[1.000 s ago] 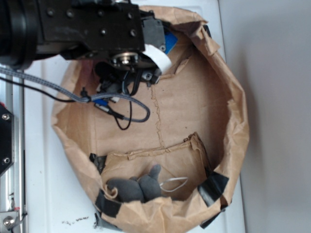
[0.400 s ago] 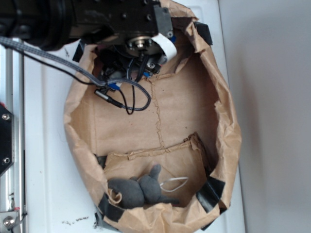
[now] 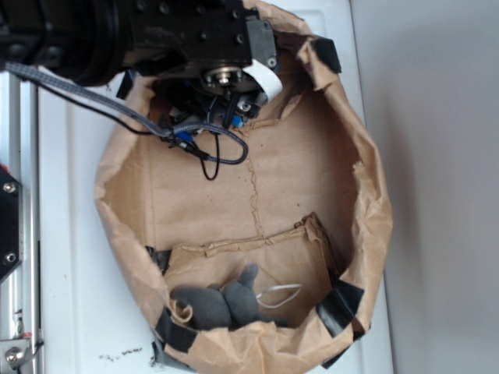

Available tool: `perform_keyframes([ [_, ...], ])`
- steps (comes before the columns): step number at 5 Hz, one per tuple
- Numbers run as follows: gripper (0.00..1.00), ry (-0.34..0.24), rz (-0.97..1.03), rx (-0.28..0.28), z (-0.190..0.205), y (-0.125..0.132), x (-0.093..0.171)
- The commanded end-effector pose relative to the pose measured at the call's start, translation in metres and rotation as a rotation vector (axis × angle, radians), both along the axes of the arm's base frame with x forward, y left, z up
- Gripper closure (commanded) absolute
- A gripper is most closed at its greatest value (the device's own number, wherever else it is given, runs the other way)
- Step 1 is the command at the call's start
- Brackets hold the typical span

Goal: Grab the blue ball.

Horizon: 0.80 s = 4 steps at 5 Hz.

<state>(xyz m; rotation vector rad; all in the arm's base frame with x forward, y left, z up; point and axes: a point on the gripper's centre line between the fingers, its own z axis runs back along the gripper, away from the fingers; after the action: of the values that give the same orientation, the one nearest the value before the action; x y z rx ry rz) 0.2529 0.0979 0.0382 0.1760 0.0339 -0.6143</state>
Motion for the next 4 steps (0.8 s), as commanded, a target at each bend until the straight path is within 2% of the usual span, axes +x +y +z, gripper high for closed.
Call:
perform_keyframes([
  [1, 1.0, -0.049, -0.005, 0.007, 0.012, -0.002, 0.001],
  [2, 1.0, -0.072, 0.005, 0.0, 0.015, -0.002, 0.003],
  [3, 1.0, -0.117, 0.006, -0.057, 0.032, -0.009, 0.005],
  [4, 1.0, -0.17, -0.019, -0.173, 0.066, -0.022, 0.002],
])
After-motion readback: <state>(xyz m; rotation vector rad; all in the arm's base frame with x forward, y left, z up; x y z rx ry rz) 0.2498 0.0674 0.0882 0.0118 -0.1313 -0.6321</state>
